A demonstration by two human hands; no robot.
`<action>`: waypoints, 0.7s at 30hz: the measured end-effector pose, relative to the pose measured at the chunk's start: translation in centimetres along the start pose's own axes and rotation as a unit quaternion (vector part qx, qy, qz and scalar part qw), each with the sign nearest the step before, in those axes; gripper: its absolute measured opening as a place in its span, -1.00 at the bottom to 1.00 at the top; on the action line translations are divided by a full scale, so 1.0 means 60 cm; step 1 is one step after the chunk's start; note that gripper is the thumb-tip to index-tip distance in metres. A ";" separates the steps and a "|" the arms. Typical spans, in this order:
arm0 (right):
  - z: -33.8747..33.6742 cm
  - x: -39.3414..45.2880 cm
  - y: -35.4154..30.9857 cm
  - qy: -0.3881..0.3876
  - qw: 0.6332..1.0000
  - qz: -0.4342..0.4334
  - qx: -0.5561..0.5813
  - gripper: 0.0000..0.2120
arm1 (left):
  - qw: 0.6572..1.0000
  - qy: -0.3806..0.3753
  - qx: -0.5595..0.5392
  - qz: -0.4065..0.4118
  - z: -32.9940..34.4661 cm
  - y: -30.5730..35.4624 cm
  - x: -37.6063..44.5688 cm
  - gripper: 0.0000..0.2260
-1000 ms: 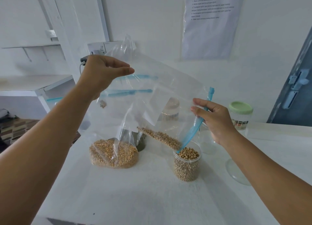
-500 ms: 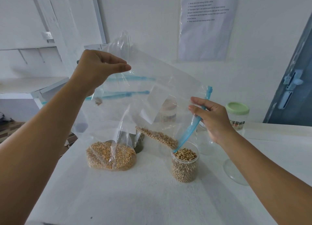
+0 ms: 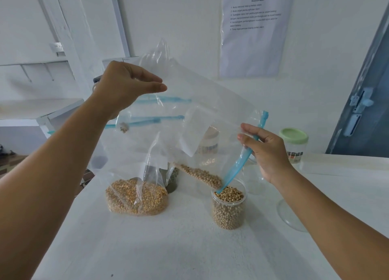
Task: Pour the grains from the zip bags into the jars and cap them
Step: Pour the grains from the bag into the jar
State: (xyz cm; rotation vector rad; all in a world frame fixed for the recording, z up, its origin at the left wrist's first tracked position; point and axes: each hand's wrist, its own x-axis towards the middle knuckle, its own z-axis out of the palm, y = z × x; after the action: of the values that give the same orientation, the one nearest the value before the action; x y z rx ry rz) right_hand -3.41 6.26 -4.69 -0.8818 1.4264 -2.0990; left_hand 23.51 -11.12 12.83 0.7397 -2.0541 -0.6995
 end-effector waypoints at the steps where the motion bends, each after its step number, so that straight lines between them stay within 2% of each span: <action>1: -0.001 -0.001 0.001 -0.002 1.000 -0.002 -0.004 -0.72 | 1.000 -0.004 0.001 0.001 0.001 0.001 0.000 -0.72; 5: -0.004 -0.004 0.005 -0.001 1.000 -0.006 -0.008 -0.71 | 1.000 -0.016 0.012 0.005 0.003 0.003 0.003 -0.79; 21: -0.008 0.000 0.005 0.006 1.000 -0.009 -0.018 -0.74 | 1.000 -0.021 0.002 0.000 0.005 0.004 0.005 -0.81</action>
State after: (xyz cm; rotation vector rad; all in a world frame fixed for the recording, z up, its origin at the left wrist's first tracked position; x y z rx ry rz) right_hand -3.76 6.44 -5.06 -0.9003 1.4730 -2.1020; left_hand 23.06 -11.08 12.97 0.7335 -2.0930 -0.7173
